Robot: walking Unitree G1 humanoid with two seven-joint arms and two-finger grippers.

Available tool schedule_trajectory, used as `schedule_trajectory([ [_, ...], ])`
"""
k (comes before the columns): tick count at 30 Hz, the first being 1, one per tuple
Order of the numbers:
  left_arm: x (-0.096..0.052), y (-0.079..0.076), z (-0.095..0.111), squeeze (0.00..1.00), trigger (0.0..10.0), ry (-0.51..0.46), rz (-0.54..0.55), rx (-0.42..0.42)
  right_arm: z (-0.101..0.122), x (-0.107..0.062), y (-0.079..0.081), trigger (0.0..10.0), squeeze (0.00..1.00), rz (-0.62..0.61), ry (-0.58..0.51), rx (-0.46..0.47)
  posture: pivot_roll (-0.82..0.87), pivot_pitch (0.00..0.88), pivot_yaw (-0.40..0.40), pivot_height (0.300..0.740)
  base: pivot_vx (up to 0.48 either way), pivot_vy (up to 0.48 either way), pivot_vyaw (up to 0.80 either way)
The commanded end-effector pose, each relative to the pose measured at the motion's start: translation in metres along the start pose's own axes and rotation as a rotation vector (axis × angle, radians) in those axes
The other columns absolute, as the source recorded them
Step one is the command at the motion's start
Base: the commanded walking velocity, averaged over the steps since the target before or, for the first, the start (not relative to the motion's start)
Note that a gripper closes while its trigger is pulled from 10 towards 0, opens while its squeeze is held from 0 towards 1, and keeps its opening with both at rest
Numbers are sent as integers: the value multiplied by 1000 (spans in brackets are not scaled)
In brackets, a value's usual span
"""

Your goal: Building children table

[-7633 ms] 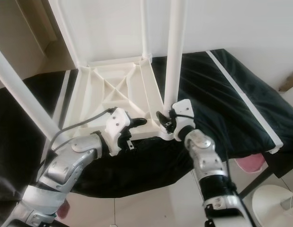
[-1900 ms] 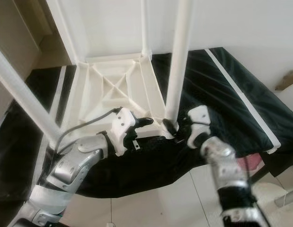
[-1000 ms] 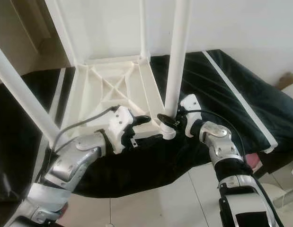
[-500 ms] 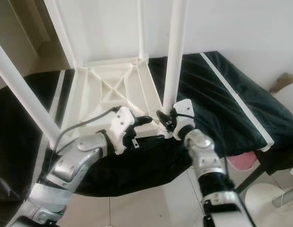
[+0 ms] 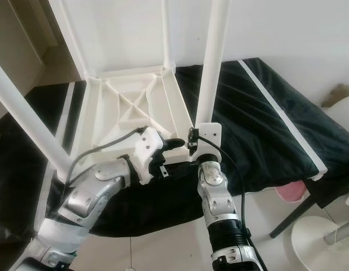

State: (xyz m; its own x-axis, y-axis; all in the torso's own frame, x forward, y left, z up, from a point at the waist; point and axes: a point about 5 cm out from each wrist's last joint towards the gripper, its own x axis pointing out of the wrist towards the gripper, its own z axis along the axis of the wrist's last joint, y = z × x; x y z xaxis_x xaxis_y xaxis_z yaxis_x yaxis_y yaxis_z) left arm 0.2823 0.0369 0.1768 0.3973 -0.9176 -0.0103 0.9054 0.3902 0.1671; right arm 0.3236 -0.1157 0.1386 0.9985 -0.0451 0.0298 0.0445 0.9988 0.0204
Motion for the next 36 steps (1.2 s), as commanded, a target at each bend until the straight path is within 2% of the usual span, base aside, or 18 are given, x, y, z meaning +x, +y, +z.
schedule_trajectory([
  [1,0,-3,-4,0,10000,20,-59,-2,-25,-6,-9,10000,0,-56,130,-9,-26,0,58,740,0,0,0],
  [6,0,-2,-4,0,10000,19,-49,-4,-25,-10,4,10000,0,-31,123,-23,-22,0,51,740,0,0,0],
  [18,0,0,-3,0,10000,14,-35,2,-16,-10,6,10000,0,0,93,-16,-24,0,40,740,0,0,0],
  [19,0,1,-2,0,10000,13,-35,3,-15,-10,6,10000,816,7,88,-17,-24,0,40,740,0,0,0],
  [20,1,1,-2,0,10000,12,-35,3,-14,-10,7,10000,816,12,85,-17,-25,0,41,740,0,0,0],
  [21,1,1,-2,0,10000,12,-34,4,-14,-11,8,10000,1000,22,83,-12,-25,0,41,740,0,0,0],
  [26,0,1,-2,0,10000,12,-33,5,-12,-12,10,10000,1000,52,66,-14,-26,0,40,740,0,0,0],
  [31,1,2,-1,0,10000,8,-29,6,-4,-14,3,10000,1000,154,19,20,-25,0,36,740,0,0,0],
  [34,1,2,0,0,10000,6,-25,6,-2,-16,-6,10000,1000,220,-2,8,-21,0,33,740,0,0,0],
  [35,0,3,0,0,10000,6,-22,5,-2,-17,-20,10000,1000,281,-7,-27,-20,0,33,740,0,0,0],
  [36,0,3,0,0,10000,6,-21,5,-3,-17,-26,10000,1000,306,-5,-42,-20,0,33,740,0,0,0],
])
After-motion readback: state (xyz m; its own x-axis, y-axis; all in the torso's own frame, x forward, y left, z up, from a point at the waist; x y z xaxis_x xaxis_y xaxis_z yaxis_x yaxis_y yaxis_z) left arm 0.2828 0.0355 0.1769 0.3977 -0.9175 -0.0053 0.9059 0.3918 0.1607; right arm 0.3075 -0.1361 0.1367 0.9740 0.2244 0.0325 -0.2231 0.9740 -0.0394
